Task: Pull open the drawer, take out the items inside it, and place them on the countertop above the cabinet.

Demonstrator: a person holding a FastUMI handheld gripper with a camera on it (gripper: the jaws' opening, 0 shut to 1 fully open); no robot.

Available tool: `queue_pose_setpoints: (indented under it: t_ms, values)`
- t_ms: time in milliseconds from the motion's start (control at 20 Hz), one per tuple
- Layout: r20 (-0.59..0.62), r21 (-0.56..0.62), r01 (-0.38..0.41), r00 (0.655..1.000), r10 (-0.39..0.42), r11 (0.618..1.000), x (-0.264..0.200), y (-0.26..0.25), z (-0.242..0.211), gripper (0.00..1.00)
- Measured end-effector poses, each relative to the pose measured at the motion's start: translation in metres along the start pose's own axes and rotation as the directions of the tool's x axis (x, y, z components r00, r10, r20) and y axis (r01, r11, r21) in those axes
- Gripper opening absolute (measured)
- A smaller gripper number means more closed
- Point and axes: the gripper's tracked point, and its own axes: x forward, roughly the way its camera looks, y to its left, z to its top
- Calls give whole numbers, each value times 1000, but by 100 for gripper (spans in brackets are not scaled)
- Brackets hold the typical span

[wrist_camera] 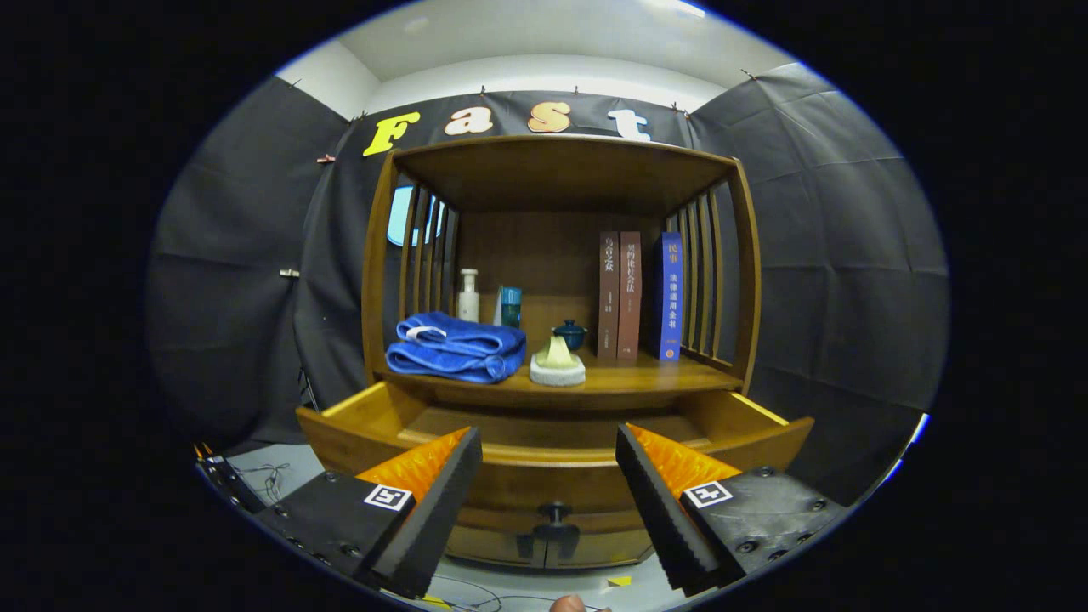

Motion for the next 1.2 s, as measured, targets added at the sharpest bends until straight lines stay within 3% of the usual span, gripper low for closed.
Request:
queue_pose_setpoints:
  t_ms: [300, 700, 1200]
  values:
    - [-54, 31, -3, 999, 5, 1000, 8, 3, -55, 100]
    - [-98, 64, 24, 995, -18, 998, 38, -4, -75, 100]
    - [-74, 75, 32, 997, -27, 997, 55, -1, -67, 100]
